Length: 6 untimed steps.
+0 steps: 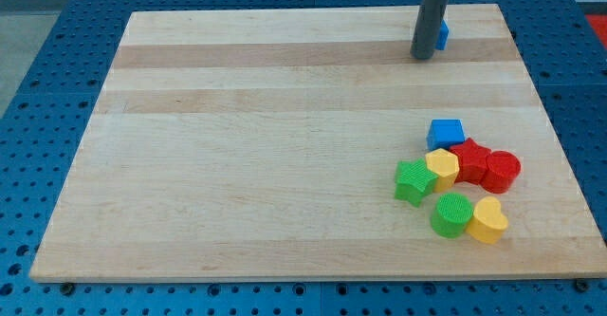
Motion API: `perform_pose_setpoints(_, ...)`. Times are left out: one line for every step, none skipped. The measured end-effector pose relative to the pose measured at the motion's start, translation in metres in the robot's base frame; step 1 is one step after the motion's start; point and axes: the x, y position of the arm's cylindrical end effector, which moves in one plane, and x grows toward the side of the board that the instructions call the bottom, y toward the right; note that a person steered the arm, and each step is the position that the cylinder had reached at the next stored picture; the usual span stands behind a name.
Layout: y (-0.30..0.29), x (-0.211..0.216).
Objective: Slightly move the triangle to the top right corner of the board
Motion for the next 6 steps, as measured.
perform_pose_setpoints(0.004,0.012)
perform_pose_setpoints(0.013,-0.002)
perform_pose_setpoints(0.013,-0.009)
perform_pose_setpoints(0.013,-0.009)
perform_pose_setpoints(0.013,-0.016)
perform_pose_setpoints(0.013,-0.032)
